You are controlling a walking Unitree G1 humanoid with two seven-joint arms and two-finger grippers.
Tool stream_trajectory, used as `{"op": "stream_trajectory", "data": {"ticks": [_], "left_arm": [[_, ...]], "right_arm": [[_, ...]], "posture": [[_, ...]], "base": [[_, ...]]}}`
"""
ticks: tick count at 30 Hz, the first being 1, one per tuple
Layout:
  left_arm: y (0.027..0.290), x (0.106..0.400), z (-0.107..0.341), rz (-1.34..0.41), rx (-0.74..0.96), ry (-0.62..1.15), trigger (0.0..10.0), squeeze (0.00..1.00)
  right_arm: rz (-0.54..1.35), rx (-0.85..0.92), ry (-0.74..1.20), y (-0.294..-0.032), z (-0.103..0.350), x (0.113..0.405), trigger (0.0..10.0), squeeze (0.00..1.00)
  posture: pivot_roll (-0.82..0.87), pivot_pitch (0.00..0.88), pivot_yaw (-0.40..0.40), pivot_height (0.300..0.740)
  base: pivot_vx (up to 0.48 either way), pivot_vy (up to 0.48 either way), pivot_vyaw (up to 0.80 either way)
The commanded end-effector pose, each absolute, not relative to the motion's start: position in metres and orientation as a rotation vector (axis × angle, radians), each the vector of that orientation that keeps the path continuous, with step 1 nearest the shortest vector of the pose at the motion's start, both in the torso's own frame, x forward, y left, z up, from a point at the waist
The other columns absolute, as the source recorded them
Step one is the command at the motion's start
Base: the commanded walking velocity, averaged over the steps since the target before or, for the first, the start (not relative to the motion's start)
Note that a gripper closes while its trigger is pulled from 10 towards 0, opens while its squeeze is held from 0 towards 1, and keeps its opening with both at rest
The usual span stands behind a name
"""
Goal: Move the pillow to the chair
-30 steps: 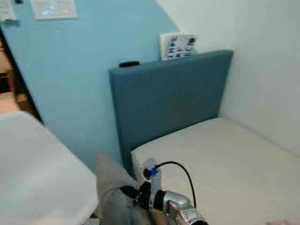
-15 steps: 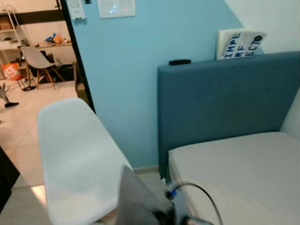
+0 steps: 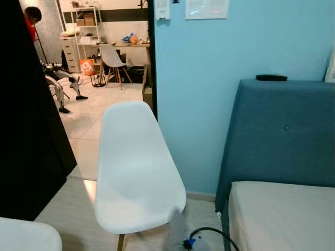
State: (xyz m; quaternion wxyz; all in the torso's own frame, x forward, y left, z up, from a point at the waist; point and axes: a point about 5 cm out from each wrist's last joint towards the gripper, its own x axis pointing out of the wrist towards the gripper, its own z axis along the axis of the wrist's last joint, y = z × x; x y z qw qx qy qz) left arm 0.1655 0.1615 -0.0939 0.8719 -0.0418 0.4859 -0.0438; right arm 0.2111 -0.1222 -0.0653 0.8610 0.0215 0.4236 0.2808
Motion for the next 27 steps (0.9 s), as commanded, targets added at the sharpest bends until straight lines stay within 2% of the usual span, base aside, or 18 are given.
{"op": "stream_trajectory", "data": {"ticks": [1, 9, 12, 13, 14, 17, 18, 19, 24, 27], "left_arm": [[0.162, 0.167, -0.093, -0.099, -0.076, 1.011, 10.0, 0.0], [0.162, 0.167, -0.093, -0.095, -0.088, 1.008, 10.0, 0.0], [0.161, 0.167, -0.093, -0.102, -0.084, 1.009, 10.0, 0.0], [0.161, 0.168, -0.093, -0.107, -0.089, 1.006, 10.0, 0.0], [0.16, 0.168, -0.093, -0.12, -0.09, 1.004, 10.0, 0.0], [0.159, 0.169, -0.092, -0.134, -0.084, 1.003, 10.0, 0.0], [0.159, 0.169, -0.092, -0.134, -0.084, 1.003, 10.0, 0.0], [0.159, 0.169, -0.092, -0.136, -0.082, 1.002, 10.0, 0.0], [0.159, 0.169, -0.092, -0.138, -0.081, 1.002, 10.0, 0.0], [0.159, 0.17, -0.092, -0.139, -0.082, 1.0, 10.0, 0.0]], "right_arm": [[0.593, 0.029, 0.878, -0.122, -0.064, 0.214, 0.0, 0.0], [0.586, 0.037, 0.857, -0.12, -0.062, 0.216, 0.0, 0.0], [0.552, 0.061, 0.83, -0.122, -0.059, 0.221, 0.0, 0.0], [0.522, 0.094, 0.792, -0.125, -0.054, 0.228, 9.0, 0.0], [0.507, 0.148, 0.724, -0.125, -0.045, 0.241, 10.0, 0.0], [0.568, 0.24, 0.562, -0.119, -0.019, 0.267, 10.0, 0.0], [0.568, 0.24, 0.562, -0.119, -0.019, 0.267, 10.0, 0.0], [0.668, 0.317, 0.452, -0.111, 0.002, 0.282, 10.0, 0.0], [0.777, 0.4, 0.335, -0.105, 0.024, 0.294, 10.0, 0.0], [0.914, 0.499, 0.168, -0.101, 0.062, 0.311, 10.0, 0.0]], "posture": [[-0.08, 0.003, 0.019, 0.74], [-0.07, 0.005, 0.02, 0.74], [-0.07, 0.006, 0.02, 0.74], [-0.07, 0.006, 0.02, 0.74], [-0.08, 0.006, 0.023, 0.74], [-0.08, 0.008, 0.028, 0.74], [-0.08, 0.008, 0.028, 0.74], [-0.09, 0.008, 0.03, 0.74], [-0.09, 0.008, 0.031, 0.74], [-0.08, 0.008, 0.031, 0.74]], "base": [[0.0, 0.0, 0.8], [0.0, 0.0, 0.8], [0.0, 0.0, 0.0], [0.255, 0.0, 0.0], [0.412, 0.0, 0.0], [0.472, 0.0, 0.0], [0.472, 0.0, 0.0], [0.472, 0.0, 0.0], [0.472, 0.0, 0.0], [0.477, 0.0, 0.0]]}}
